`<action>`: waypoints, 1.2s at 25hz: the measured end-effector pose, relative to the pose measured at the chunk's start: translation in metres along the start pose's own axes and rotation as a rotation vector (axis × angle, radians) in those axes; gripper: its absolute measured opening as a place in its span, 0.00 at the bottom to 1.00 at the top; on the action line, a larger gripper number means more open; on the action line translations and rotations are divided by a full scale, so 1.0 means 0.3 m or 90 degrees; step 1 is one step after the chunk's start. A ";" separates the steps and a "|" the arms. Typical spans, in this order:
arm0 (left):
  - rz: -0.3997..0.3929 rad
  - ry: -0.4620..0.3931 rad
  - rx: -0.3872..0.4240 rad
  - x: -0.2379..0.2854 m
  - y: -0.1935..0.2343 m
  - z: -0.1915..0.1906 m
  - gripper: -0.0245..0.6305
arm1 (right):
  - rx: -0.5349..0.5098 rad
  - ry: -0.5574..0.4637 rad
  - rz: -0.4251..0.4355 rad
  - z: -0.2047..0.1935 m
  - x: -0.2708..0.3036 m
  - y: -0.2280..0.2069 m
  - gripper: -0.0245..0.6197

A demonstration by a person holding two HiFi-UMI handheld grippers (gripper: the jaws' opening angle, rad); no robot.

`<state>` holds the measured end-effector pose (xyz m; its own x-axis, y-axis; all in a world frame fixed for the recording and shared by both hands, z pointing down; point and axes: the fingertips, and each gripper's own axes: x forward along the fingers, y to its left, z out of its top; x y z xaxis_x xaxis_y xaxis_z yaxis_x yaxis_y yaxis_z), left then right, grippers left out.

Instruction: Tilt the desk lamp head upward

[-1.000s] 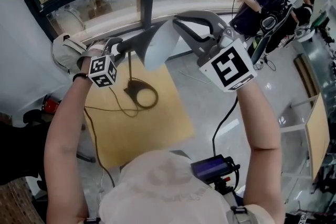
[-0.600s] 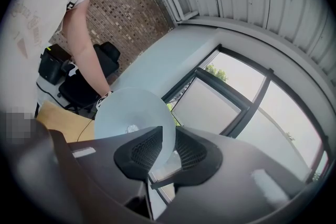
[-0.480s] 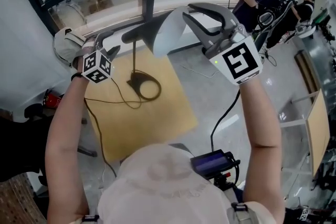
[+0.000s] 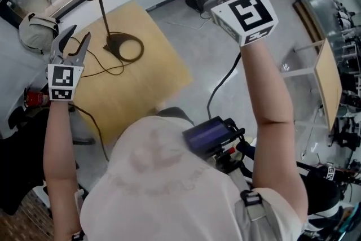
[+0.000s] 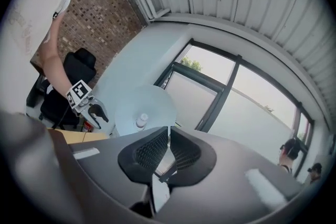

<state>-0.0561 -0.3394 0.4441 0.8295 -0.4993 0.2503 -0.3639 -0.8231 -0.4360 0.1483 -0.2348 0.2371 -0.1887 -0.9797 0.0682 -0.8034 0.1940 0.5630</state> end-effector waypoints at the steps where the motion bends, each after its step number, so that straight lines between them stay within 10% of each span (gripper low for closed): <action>1: -0.005 -0.009 -0.017 -0.021 -0.029 -0.005 0.30 | 0.021 0.008 -0.004 -0.025 -0.015 0.005 0.08; 9: -0.024 -0.011 -0.161 -0.110 -0.206 -0.108 0.08 | 0.157 0.060 0.019 -0.276 -0.090 0.129 0.06; 20: 0.007 0.041 -0.332 -0.262 -0.471 -0.187 0.04 | 0.334 0.101 0.214 -0.707 -0.227 0.488 0.06; 30: 0.028 0.040 -0.420 -0.264 -0.812 -0.114 0.04 | 0.464 0.042 0.384 -0.802 -0.461 0.738 0.06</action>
<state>-0.0476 -0.1086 0.5601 0.7888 -0.5350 0.3027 -0.5968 -0.7845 0.1686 0.1324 -0.0687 0.5504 -0.6730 -0.7003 0.2380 -0.7395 0.6312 -0.2339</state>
